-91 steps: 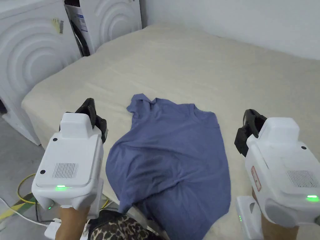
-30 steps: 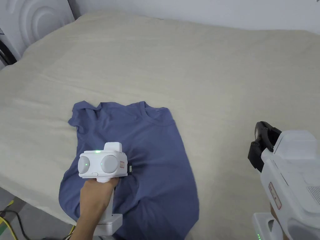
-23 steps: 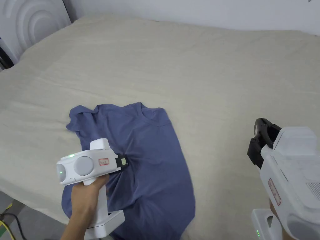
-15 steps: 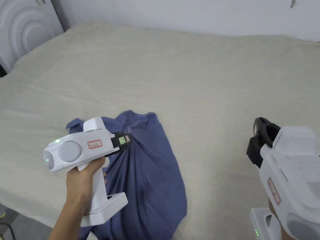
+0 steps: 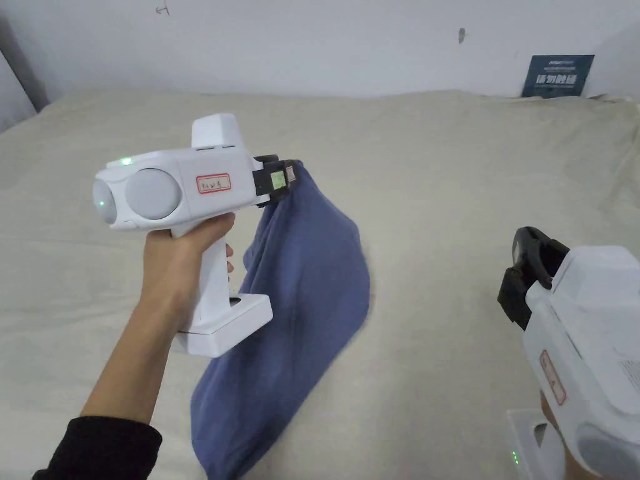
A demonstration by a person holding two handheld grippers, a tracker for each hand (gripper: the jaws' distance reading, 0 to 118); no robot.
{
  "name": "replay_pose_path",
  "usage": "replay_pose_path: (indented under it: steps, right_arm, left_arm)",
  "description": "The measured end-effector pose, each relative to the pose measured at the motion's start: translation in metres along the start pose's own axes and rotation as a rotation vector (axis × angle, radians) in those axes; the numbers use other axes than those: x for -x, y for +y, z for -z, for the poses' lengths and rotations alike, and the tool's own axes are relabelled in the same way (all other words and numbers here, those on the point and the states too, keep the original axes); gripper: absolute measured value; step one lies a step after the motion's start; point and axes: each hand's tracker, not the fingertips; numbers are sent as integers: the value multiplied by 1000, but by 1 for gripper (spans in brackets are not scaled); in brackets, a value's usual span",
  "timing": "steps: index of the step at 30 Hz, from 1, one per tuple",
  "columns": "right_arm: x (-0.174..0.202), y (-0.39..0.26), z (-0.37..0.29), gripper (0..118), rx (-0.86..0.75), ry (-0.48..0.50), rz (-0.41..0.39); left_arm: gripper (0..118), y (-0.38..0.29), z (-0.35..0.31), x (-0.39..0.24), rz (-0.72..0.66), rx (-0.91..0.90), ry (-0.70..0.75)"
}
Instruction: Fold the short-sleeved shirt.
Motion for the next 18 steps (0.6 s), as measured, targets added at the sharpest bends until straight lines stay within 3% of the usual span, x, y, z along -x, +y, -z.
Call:
replay_pose_path:
  steps: [9,18]
  right_arm:
    - [-45,9,-25,2,-35,-123,-4]
    - [-78,-2,-37,2,-17,-183,-1]
  left_arm:
    - [0,1,41,-99,153,51,-192]
    - [0,-99,113,-123,231,351,-207]
